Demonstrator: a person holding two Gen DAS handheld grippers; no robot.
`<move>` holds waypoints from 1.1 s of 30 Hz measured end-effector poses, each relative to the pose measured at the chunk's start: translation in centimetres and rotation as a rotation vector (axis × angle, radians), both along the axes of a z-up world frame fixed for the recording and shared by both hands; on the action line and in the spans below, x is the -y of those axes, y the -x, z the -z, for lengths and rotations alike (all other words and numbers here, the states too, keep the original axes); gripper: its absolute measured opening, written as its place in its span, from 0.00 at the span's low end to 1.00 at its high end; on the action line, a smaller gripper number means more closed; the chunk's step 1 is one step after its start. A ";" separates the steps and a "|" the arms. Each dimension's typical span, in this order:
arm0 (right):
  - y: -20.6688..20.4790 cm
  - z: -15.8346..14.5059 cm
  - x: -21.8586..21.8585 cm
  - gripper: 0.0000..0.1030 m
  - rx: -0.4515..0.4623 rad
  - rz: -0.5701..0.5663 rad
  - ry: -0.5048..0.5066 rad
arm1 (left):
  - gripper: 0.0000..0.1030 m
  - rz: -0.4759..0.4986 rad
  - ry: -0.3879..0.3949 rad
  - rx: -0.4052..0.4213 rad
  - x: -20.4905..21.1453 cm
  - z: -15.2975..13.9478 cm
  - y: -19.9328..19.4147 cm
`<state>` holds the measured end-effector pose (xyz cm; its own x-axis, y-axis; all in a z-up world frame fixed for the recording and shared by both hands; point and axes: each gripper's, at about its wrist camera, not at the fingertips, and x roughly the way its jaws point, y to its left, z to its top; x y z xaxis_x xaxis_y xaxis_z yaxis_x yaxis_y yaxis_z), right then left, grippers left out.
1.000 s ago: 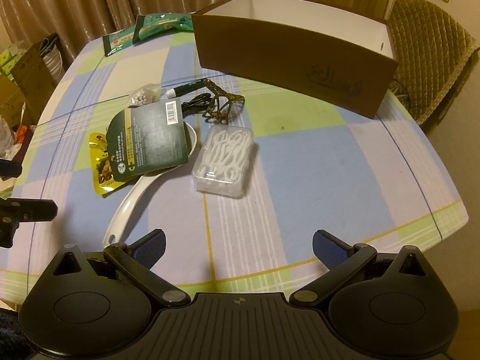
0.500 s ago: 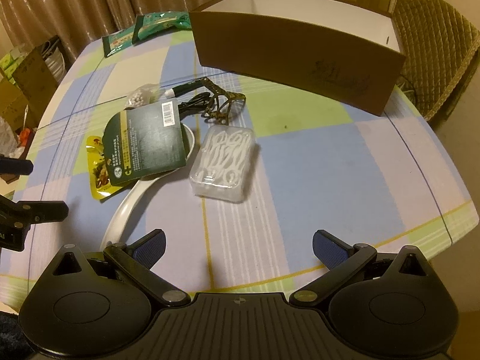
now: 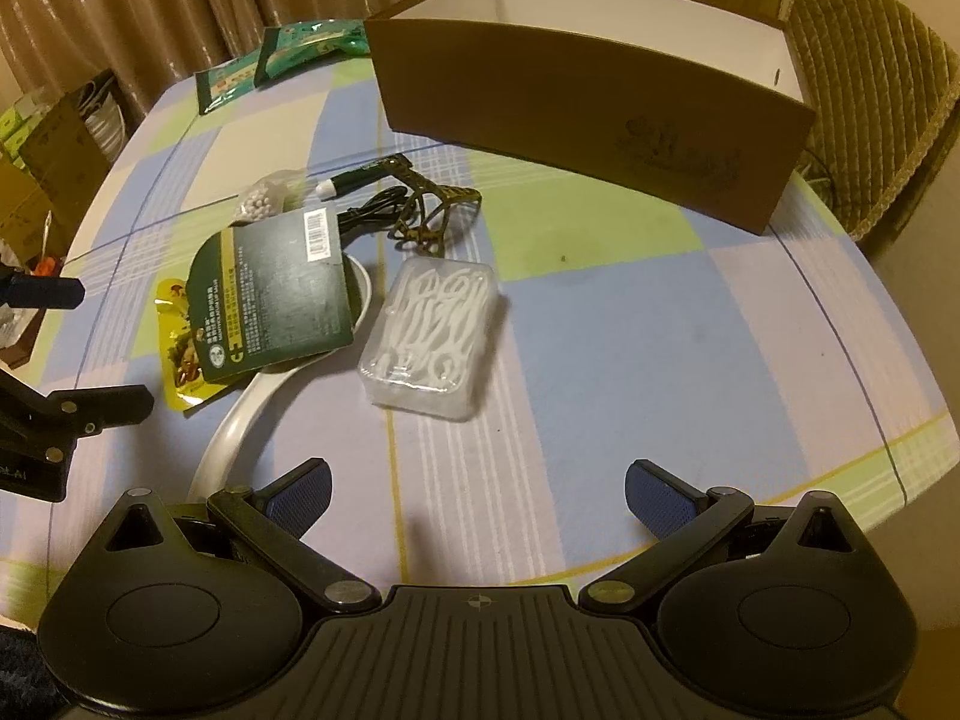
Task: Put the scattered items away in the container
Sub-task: 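Move the left tool toward the green card package on the table, then grasp the green card package with the left tool and lift it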
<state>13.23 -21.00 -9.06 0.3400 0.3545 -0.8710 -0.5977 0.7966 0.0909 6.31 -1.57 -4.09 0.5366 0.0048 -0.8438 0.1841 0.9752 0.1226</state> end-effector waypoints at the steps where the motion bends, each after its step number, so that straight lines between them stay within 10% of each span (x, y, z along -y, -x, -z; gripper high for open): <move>1: -0.2 0.1 0.0 0.98 -0.001 0.002 0.000 | 0.99 0.014 -0.006 0.005 0.1 0.1 -0.2; 33: -4.8 2.0 2.1 0.98 -0.070 0.081 0.020 | 0.96 0.543 -0.397 0.055 5.4 5.9 -5.1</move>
<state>18.02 -23.05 -11.08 0.3050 0.3102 -0.9004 -0.5239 0.8442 0.1134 11.36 -6.97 -9.95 0.5924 0.0263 -0.8052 0.6188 0.6252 0.4756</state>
